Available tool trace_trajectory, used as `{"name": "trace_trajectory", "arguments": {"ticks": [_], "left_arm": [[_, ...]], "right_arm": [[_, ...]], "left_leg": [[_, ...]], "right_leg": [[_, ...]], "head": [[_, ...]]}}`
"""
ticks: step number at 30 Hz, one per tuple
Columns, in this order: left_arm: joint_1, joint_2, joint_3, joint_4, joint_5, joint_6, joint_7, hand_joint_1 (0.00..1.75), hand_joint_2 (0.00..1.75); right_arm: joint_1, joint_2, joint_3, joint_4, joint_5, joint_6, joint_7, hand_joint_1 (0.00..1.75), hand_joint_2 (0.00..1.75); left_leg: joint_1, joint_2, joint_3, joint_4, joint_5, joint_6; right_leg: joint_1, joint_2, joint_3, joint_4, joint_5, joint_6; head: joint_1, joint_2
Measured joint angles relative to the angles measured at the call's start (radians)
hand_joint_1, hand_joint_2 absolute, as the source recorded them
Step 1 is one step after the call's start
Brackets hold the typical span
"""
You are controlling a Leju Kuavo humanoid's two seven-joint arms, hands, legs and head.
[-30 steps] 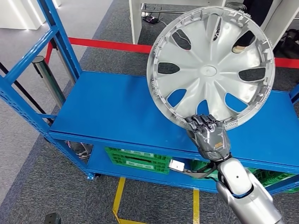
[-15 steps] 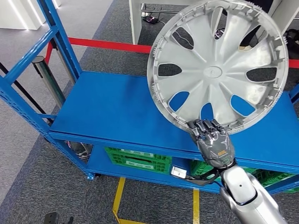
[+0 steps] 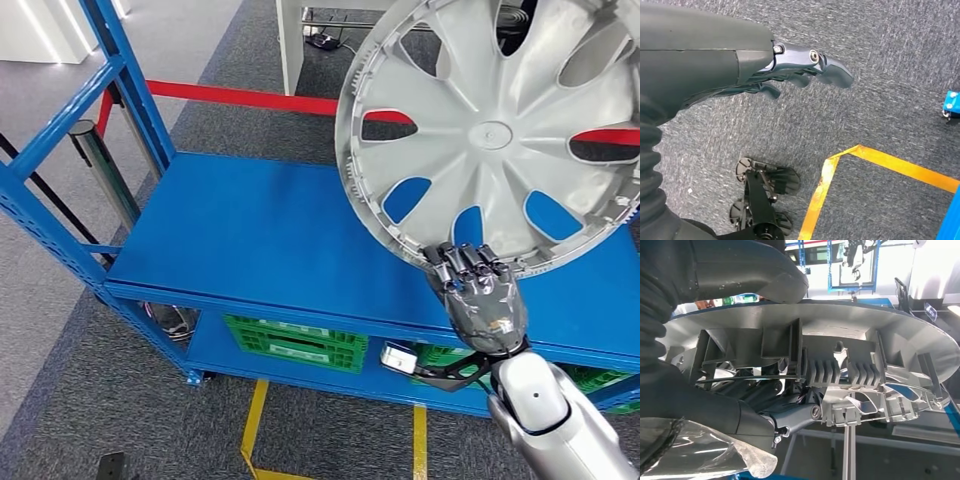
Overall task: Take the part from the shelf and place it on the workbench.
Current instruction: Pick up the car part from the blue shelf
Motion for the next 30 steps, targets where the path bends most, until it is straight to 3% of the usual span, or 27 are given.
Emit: {"name": "trace_trajectory", "arguments": {"ticks": [7,30], "left_arm": [[-0.002,-0.002,-0.007,0.0,-0.007,0.065,-0.019,0.0,1.75],[-0.007,-0.004,-0.04,0.0,-0.032,0.055,-0.054,0.0,1.75]], "right_arm": [[-0.002,-0.018,0.0,-0.007,0.0,0.0,0.018,1.75,1.75],[-0.002,-0.039,0.007,-0.017,0.0,0.0,0.04,1.75,1.75]], "left_leg": [[0.0,0.0,0.0,0.0,0.0,0.0],[-0.001,0.0,-0.001,0.002,-0.001,0.001]], "right_leg": [[0.0,0.0,0.0,0.0,0.0,0.0],[-0.001,0.0,0.0,-0.001,0.001,0.001]], "head": [[0.0,0.0],[0.0,0.0]]}}
